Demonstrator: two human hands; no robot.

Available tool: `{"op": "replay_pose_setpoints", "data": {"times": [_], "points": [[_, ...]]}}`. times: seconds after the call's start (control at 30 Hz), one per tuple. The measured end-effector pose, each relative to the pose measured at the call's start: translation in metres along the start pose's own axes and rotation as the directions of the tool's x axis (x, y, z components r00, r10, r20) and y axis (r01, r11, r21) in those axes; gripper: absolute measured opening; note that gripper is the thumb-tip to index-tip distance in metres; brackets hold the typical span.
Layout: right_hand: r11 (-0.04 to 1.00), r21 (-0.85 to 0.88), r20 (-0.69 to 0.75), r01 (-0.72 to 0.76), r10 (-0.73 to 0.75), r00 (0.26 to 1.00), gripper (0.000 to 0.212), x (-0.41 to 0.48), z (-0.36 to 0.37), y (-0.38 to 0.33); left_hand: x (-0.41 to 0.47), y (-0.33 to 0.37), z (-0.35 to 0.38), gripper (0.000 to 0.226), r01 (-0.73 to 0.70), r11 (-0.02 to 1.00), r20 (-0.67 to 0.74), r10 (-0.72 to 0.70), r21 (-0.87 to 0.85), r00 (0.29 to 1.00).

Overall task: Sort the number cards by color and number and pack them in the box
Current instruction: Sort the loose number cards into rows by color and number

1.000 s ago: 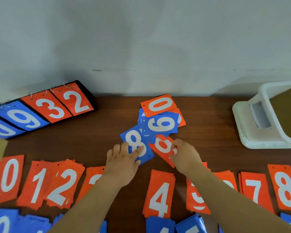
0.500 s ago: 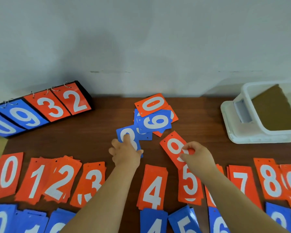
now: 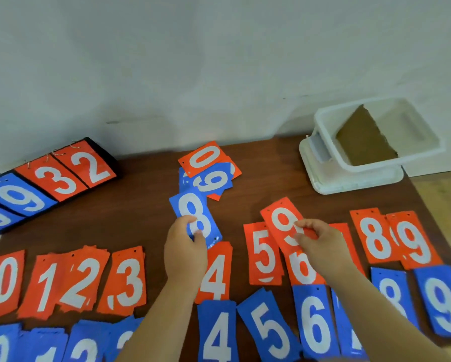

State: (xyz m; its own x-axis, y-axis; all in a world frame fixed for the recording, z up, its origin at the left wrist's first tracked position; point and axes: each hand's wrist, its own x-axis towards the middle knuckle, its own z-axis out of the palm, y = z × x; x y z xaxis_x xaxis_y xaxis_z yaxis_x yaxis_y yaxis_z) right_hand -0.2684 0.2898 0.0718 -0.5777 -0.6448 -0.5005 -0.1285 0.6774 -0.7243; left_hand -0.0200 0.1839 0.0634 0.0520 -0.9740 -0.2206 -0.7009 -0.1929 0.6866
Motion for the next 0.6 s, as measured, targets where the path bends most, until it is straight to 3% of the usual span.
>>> {"op": "replay_pose_setpoints", "data": {"times": [0.1,0.27,0.6], "points": [[1.0,0.005,-0.055,0.001,0.0,0.998,0.022,-0.008,-0.036,0.02,-0.049,0.024,0.031,0.027,-0.058,0.995,0.19,0.072,-0.08,0.979],[0.999,0.051,-0.152,0.003,0.005,0.988,0.029,-0.011,-0.113,0.062,-0.114,0.061,0.103,0.029,-0.134,0.982,0.474,0.18,-0.13,0.862],[0.998,0.057,-0.194,-0.041,0.051,0.98,0.025,0.013,-0.262,0.161,-0.239,0.113,0.238,0.034,-0.182,0.982,0.683,0.162,-0.043,0.712]]}}
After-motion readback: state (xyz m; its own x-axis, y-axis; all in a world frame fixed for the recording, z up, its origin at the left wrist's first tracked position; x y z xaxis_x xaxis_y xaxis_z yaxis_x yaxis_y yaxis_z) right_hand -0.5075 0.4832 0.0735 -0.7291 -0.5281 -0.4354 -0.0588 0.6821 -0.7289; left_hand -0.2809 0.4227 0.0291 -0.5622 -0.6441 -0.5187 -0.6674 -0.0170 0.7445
